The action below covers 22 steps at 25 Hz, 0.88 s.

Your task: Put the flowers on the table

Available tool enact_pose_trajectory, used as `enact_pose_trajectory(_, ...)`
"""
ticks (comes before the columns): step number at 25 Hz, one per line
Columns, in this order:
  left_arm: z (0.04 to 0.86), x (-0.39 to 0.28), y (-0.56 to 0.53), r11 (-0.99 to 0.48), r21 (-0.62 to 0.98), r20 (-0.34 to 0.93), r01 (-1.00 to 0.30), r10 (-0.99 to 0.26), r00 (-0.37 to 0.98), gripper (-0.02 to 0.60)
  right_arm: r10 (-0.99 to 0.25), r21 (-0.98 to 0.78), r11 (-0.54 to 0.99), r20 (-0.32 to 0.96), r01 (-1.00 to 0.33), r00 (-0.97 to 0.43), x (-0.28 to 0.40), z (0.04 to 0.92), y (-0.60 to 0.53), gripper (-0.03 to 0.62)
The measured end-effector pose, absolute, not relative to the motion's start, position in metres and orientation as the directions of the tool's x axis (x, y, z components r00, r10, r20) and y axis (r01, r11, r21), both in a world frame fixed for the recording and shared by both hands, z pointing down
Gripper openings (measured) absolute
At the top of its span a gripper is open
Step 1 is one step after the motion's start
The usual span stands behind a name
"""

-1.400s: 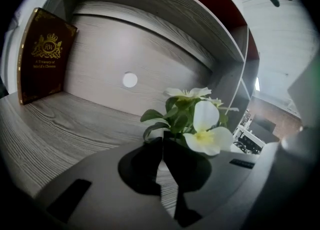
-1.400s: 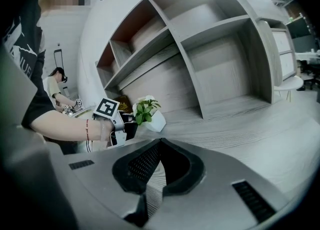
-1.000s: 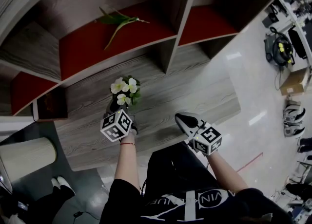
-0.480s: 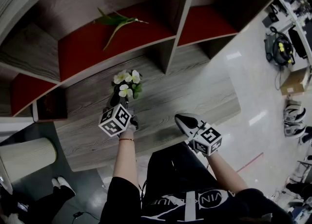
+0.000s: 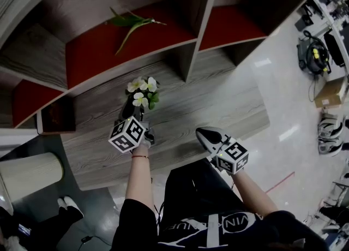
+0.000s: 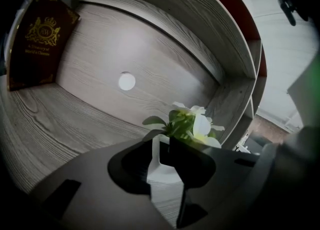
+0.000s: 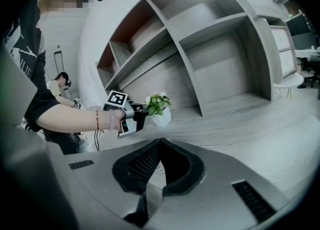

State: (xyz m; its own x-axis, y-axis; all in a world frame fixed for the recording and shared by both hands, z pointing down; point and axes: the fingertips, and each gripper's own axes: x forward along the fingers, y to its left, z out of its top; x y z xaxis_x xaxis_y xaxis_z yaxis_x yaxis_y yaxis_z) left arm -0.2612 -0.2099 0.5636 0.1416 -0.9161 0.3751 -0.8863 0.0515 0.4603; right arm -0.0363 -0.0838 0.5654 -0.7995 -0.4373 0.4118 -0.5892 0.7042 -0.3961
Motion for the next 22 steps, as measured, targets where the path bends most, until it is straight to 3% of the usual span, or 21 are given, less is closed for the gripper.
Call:
enact_pose_trajectory(6,0.558,-0.265,-0.198,0.06,0.491,0.362,-0.869,-0.922,0.14,0.12,-0.419,-0.397,0.717,0.41,-0.572,-0.81,-0.04,0.566,-0.083,0.011)
enact_pose_trajectory(17,0.566,-0.265,-0.158,0.085,0.488,0.415,-0.869,-0.898,0.145,0.117,-0.407,-0.395,0.738,0.385,-0.546,-0.828,-0.048,0.557,-0.086,0.011)
enact_pose_trajectory(22,0.563,-0.262,-0.139,0.072,0.479,0.416,-0.875,-0.896,0.154,0.022,-0.422,-0.369,0.75,0.372,-0.549,-0.827,-0.049,0.547,-0.093,0.011)
